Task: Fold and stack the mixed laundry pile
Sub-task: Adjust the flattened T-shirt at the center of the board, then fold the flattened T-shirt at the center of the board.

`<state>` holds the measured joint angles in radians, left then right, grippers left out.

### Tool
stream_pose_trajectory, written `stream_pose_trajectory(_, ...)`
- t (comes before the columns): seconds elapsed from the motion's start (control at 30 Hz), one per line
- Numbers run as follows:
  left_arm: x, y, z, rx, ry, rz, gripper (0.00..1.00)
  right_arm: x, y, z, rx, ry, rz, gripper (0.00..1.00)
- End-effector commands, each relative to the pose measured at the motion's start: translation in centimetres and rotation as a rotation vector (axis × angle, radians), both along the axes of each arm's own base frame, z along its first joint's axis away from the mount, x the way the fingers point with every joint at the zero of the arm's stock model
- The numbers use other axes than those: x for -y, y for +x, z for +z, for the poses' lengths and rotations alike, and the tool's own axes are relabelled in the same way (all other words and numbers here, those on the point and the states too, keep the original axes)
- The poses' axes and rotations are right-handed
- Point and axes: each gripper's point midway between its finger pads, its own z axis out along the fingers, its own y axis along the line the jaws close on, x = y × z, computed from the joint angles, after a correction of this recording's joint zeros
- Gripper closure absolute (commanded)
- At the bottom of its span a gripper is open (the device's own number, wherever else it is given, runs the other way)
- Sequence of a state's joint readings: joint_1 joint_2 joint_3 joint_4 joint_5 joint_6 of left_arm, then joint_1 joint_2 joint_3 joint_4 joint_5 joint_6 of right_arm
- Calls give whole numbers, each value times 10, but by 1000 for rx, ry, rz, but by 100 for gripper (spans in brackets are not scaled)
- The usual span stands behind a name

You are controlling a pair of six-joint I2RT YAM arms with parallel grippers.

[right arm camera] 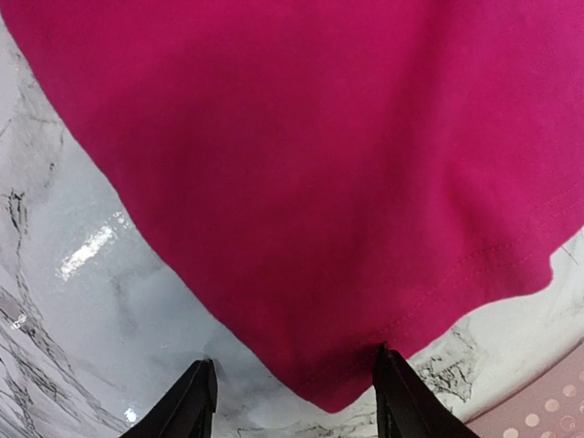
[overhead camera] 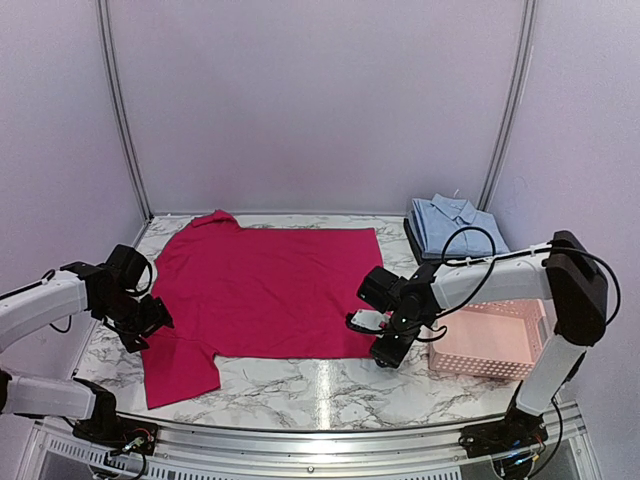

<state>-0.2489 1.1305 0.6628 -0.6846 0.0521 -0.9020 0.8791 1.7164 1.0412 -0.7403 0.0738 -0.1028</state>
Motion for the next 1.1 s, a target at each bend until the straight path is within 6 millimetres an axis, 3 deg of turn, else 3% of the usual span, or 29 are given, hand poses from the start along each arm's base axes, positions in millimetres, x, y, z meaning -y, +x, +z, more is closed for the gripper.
stream_pose_trajectory(0.0, -2, -11, -5, -53, -3, 48, 22, 0, -1, -12, -3, -12, 21, 47)
stream_pose_trajectory(0.07, -4, -14, -7, -61, -2, 68, 22, 1, -2, -17, -12, -22, 21, 53)
stream_pose_trajectory(0.23, -12, -27, -17, -94, 20, 119, 24, 1, -3, -19, -27, -30, 14, 91)
stream_pose_trajectory(0.3, -13, -31, -21, -108, 25, 133, 25, 0, -3, -16, -22, -23, 10, 100)
stream_pose_trajectory(0.57, -25, -49, -34, -171, 76, 169, 36, -5, -2, -9, -19, 2, 0, 100)
stream_pose_trajectory(0.77, -38, -62, -46, -233, 144, 215, 39, -7, -2, -5, -20, 17, -4, 100)
stream_pose_trajectory(0.93, -39, -60, -56, -265, 160, 194, 41, -8, -4, -4, -27, 28, 0, 100)
stream_pose_trajectory(1.0, -39, -61, -59, -271, 156, 195, 50, -10, -4, -2, -28, 35, 2, 100)
stream_pose_trajectory(1.07, -40, -64, -61, -273, 148, 205, 67, -12, -4, 2, -28, 45, 2, 100)
